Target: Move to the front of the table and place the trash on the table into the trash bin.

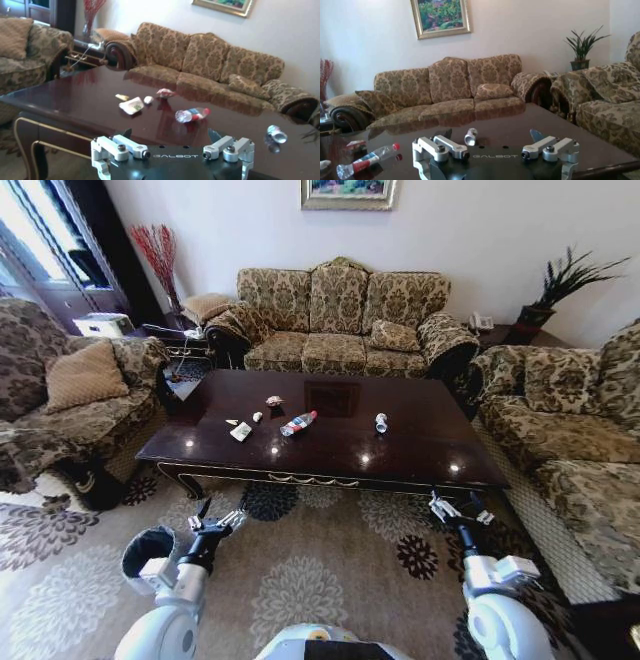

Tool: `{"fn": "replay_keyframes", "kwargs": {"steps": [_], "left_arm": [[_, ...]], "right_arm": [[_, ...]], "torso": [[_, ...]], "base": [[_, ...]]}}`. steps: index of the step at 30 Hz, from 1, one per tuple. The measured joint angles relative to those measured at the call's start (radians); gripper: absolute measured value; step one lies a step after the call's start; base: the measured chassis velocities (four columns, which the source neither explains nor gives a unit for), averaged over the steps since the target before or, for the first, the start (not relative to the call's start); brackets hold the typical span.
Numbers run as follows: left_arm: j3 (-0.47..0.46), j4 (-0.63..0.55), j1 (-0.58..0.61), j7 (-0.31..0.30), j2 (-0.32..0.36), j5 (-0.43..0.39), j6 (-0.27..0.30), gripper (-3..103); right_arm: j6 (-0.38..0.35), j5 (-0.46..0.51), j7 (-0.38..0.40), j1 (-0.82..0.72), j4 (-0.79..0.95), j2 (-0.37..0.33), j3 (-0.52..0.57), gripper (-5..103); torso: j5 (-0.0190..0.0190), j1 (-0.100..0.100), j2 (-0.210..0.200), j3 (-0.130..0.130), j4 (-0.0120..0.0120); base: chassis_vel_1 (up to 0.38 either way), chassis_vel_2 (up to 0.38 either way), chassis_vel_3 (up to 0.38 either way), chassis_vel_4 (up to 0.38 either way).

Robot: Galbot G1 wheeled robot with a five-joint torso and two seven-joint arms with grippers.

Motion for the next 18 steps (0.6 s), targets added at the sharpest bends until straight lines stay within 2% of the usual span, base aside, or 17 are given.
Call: {"fn": "replay_keyframes", "kwargs": {"steps": [2, 10, 11, 13, 16, 18], "left_arm": [[0.003, 0.012, -0.008, -0.007, -0.002, -0.007, 0.001, 97], [0.015, 0.037, -0.024, -0.012, -0.006, -0.008, 0.005, 100], [0.014, 0.041, -0.026, -0.012, -0.004, -0.008, 0.005, 103], [0.014, 0.046, -0.028, -0.012, -0.002, -0.009, 0.005, 101], [0.013, 0.054, -0.030, -0.011, -0.002, -0.011, 0.004, 97], [0.013, 0.056, -0.031, -0.010, -0.002, -0.012, 0.004, 99]], "right_arm": [[-0.008, 0.000, 0.000, 0.014, 0.002, -0.001, -0.006, 100], [-0.010, -0.011, 0.000, 0.027, -0.007, 0.000, -0.015, 100], [-0.010, -0.011, 0.000, 0.028, -0.009, 0.000, -0.015, 100], [-0.009, -0.012, 0.000, 0.028, -0.011, 0.000, -0.015, 100], [-0.009, -0.014, 0.000, 0.032, -0.015, 0.000, -0.017, 100], [-0.006, -0.015, 0.000, 0.033, -0.016, 0.000, -0.018, 100]], "torso": [[0.0000, 0.000, 0.000, 0.000, 0.0000], [0.0003, 0.000, 0.000, 0.000, 0.0001], [-0.0001, 0.000, 0.000, 0.000, -0.0001], [-0.0014, 0.000, 0.000, 0.000, -0.0003], [0.0007, 0.000, 0.000, 0.000, 0.0003], [0.0006, 0.000, 0.000, 0.000, 0.0001]], "base": [[0.069, 0.075, -0.066, -0.074], [0.177, 0.183, -0.171, -0.165], [0.275, 0.266, -0.279, -0.266], [0.265, 0.270, -0.279, -0.265], [0.283, 0.307, -0.283, -0.282], [0.276, 0.319, -0.299, -0.293]]}}
